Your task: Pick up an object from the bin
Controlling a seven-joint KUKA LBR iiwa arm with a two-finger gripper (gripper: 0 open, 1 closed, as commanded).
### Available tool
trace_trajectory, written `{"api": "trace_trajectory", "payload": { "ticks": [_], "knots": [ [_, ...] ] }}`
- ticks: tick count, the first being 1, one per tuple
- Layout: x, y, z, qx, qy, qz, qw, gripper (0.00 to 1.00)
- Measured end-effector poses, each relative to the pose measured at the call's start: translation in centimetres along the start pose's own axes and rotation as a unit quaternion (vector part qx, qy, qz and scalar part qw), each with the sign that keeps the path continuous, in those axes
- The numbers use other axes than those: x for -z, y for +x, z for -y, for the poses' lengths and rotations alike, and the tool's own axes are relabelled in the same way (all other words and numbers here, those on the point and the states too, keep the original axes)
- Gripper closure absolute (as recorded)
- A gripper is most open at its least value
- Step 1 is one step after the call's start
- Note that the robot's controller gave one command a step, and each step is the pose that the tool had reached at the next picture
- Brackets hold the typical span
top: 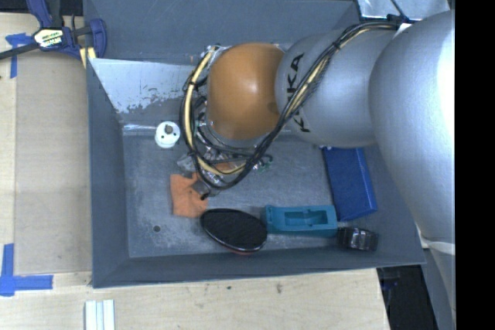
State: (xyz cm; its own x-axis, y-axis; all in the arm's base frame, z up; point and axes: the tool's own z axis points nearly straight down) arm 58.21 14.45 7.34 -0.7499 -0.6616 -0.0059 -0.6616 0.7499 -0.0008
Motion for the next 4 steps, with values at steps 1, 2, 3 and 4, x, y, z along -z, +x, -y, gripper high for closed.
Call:
{"api": "trace_trajectory", "payload": {
  "ticks": [1,2,3,4],
  "knots": [
    [0.8,0.1,0.0,0.0,-0.001,-0.0027,1.0,1.0],
    [2.6,0.2,-0.1,-0.001,-0.002,-0.0053,1.0,1.0],
    [5.1,0.1,-0.1,-0.001,-0.002,-0.0045,1.0,1.0],
    [7.4,0.0,0.0,-0.001,-0.001,-0.0028,1.0,1.0]
  ]
}}
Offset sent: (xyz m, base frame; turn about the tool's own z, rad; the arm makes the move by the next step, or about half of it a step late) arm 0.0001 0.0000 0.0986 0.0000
